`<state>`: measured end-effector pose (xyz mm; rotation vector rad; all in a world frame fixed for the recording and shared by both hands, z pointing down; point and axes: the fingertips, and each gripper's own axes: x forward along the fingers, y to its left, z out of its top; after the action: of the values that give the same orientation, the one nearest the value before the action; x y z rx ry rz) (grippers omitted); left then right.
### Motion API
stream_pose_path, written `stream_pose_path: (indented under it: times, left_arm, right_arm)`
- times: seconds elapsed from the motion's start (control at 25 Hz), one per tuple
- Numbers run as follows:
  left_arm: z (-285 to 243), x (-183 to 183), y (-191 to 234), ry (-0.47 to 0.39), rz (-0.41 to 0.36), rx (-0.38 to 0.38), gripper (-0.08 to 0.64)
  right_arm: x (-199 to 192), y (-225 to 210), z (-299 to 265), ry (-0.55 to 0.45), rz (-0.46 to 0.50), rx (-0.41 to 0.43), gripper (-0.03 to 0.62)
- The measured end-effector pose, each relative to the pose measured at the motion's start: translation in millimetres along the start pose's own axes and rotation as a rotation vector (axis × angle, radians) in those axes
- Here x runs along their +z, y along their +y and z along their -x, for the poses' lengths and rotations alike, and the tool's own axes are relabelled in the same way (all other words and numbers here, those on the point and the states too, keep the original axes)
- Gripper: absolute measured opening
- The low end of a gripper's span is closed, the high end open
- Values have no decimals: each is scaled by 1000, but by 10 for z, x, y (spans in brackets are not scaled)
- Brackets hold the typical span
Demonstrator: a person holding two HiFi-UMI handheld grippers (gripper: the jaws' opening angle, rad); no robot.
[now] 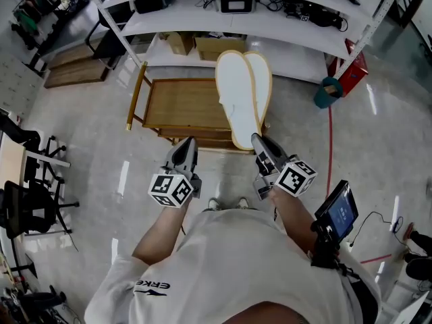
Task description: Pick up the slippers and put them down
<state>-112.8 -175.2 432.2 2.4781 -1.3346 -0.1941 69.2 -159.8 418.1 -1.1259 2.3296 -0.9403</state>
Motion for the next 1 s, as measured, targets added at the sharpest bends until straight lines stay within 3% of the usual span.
stream_pose_path:
  times: [0.52,1.0]
  left_arm:
    - [22,12,120,-9,52,-67,3]
    - [7,-27,98,-1,54,-56,3]
  right_arm:
    - [-102,95,-84,-13,16,-29,55]
    - [-118,37,-40,-9,2,-24,55]
